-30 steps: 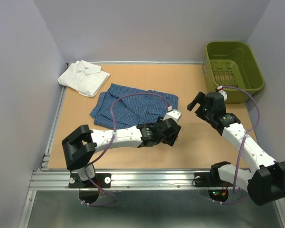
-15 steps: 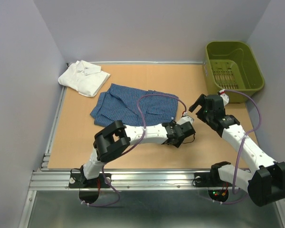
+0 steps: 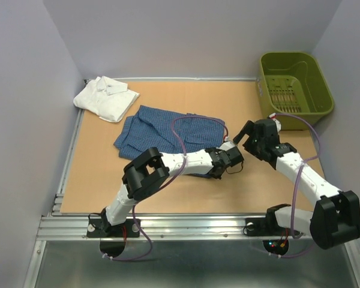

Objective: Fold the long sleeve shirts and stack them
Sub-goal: Fold the shirt

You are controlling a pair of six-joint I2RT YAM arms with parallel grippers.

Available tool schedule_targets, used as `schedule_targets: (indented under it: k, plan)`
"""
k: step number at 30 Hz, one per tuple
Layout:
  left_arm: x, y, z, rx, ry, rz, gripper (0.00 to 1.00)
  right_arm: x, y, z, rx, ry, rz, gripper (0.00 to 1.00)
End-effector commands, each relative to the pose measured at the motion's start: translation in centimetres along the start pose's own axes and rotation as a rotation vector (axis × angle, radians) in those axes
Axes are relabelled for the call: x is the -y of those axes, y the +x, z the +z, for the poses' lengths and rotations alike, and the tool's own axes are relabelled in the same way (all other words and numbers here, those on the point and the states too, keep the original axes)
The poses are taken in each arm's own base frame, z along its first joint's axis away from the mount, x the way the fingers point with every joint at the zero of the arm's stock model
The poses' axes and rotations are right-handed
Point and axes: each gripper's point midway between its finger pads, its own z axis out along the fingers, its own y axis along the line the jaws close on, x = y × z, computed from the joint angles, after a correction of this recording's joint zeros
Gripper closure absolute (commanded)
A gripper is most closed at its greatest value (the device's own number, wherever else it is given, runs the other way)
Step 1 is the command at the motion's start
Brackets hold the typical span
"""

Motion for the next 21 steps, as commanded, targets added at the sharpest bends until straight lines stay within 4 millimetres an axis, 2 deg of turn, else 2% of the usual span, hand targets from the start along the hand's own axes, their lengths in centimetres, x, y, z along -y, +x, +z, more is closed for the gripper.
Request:
schedule_targets:
  k: [1,6,9,11,15,17,21]
  plan:
    - [-1.1,-1.2,-2.0,0.036,0.002,-0.023,0.83,-1.4,1.7,1.3,-0.076,-0.097,-0.01,0.0]
    - [-0.7,-2.6,-4.5,0.074,0.138,-0.134,0.93,-3.9,4.2,2.1,-0.213,-0.222,0.006,0.0]
    - [-0.3,-3.3,-5.3,0.086,0.175,-0.175,0.94,-5.1,5.5,2.5,-0.273,-0.293,0.05,0.0]
    - [0.2,-3.9,-6.0,0.094,0.213,-0.191,0.94,-5.5,5.9,2.8,-0.289,-0.317,0.074,0.0]
    - [0.7,-5.1,-7.0,0.104,0.257,-0.24,0.93,-4.9,7.9,3.9,-0.343,-0.327,0.111,0.0]
    - [0.9,-5.9,-7.6,0.11,0.288,-0.279,0.93,-5.6,8.4,4.0,-0.363,-0.375,0.136,0.02]
    - [1.3,-6.2,-7.8,0.09,0.338,-0.337,0.93,-5.9,10.0,4.2,-0.422,-0.433,0.171,0.06]
